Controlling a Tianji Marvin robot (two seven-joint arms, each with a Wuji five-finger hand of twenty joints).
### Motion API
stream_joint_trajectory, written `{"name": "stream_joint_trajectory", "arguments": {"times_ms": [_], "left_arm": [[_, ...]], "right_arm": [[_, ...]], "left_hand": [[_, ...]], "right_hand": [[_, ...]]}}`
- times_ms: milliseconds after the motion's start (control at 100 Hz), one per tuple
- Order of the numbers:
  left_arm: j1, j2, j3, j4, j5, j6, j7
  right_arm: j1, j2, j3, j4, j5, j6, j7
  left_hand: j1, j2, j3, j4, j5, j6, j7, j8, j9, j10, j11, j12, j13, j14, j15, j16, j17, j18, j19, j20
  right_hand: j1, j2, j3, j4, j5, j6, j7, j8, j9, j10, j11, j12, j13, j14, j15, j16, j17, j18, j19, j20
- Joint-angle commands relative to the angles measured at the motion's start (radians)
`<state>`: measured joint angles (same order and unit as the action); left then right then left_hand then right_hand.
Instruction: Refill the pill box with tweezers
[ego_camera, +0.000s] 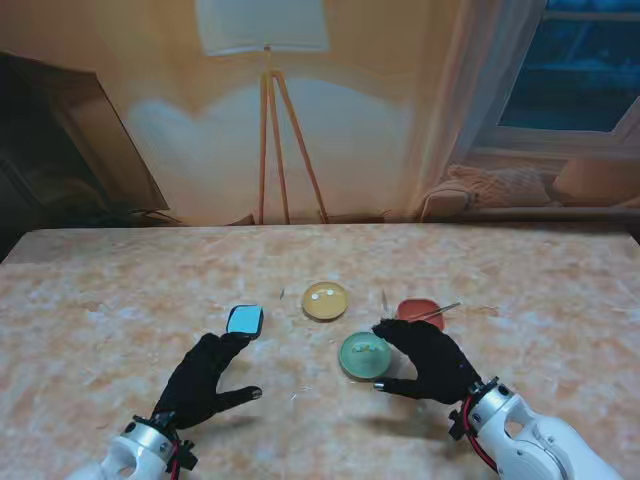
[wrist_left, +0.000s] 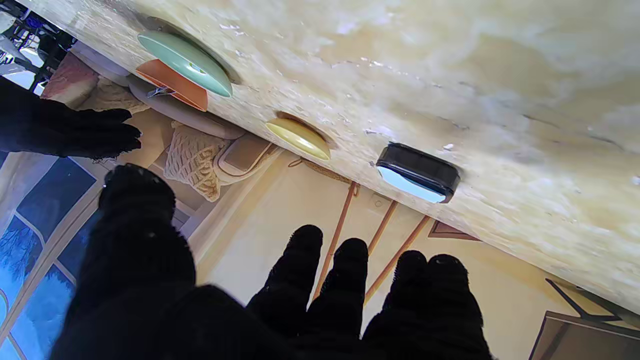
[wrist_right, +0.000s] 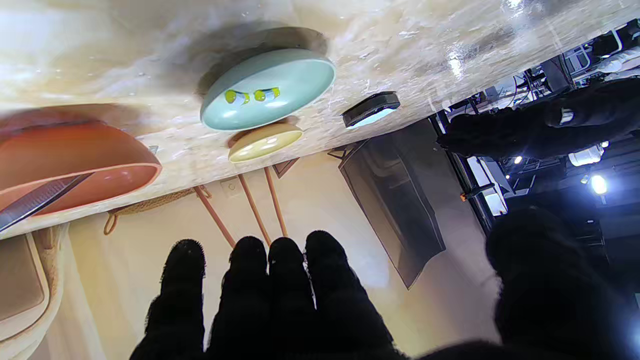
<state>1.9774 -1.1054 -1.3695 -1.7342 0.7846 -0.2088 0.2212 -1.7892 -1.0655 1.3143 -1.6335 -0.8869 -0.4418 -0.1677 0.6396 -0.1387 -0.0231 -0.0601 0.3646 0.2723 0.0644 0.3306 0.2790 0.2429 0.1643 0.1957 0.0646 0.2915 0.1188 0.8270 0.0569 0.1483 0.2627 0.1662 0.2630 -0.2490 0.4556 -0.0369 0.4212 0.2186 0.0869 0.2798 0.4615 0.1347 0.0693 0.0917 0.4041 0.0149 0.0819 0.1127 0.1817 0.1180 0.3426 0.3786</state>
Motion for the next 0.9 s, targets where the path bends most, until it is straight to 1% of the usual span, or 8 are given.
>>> {"name": "stream_joint_trajectory", "arguments": {"times_ms": [0,170,700,890], "left_arm": [[-0.009,-0.002,0.007,0.012,-0.003,-0.004,-0.016],[-0.021,-0.001,0.017,0.025,-0.009,-0.009,-0.019],[-0.001,0.001,0.002,0.002,0.01,-0.008,-0.021],[-0.011,0.003,0.005,0.007,0.024,-0.005,-0.024]], "right_arm": [[-0.001,-0.009,-0.009,0.01,0.002,0.0,0.014],[0.005,-0.008,-0.015,0.02,0.007,-0.003,0.017],[-0.006,-0.011,-0.006,0.015,0.006,-0.006,-0.002],[-0.009,-0.013,0.001,0.016,0.006,-0.017,-0.008]], "left_hand": [[0.017,-0.005,0.005,0.016,0.004,-0.008,-0.005,-0.001,0.005,-0.018,-0.012,0.009,-0.004,-0.008,-0.002,-0.016,-0.011,-0.059,-0.001,-0.003],[0.017,-0.004,0.005,0.016,0.004,-0.008,-0.005,-0.002,0.004,-0.018,-0.012,0.009,-0.004,-0.009,-0.002,-0.018,-0.012,-0.058,0.0,-0.002],[0.018,-0.012,0.006,0.016,0.018,-0.016,0.005,0.004,0.012,-0.019,-0.012,0.009,0.003,-0.011,-0.001,-0.028,-0.014,-0.055,0.0,-0.003],[0.026,-0.028,0.008,0.017,0.014,-0.02,0.004,0.005,0.013,-0.022,-0.011,0.011,0.006,-0.012,0.001,-0.028,-0.011,-0.053,0.002,-0.002]], "right_hand": [[0.004,0.01,-0.016,-0.019,0.013,-0.013,-0.014,-0.001,0.017,-0.008,0.002,0.012,0.003,-0.012,0.001,0.002,-0.001,0.002,0.01,0.003],[0.005,0.009,-0.018,-0.019,0.014,-0.014,-0.014,-0.002,0.017,-0.008,0.002,0.013,0.003,-0.014,0.001,0.002,-0.001,0.003,0.01,0.002],[0.003,0.006,-0.018,-0.019,0.011,-0.012,-0.016,-0.005,0.018,-0.007,0.002,0.013,0.003,-0.013,0.0,0.003,-0.001,0.004,0.011,0.002],[0.003,0.005,-0.017,-0.019,0.011,-0.012,-0.017,-0.006,0.018,-0.006,0.001,0.014,0.003,-0.011,0.001,0.003,-0.002,0.003,0.011,0.001]]}}
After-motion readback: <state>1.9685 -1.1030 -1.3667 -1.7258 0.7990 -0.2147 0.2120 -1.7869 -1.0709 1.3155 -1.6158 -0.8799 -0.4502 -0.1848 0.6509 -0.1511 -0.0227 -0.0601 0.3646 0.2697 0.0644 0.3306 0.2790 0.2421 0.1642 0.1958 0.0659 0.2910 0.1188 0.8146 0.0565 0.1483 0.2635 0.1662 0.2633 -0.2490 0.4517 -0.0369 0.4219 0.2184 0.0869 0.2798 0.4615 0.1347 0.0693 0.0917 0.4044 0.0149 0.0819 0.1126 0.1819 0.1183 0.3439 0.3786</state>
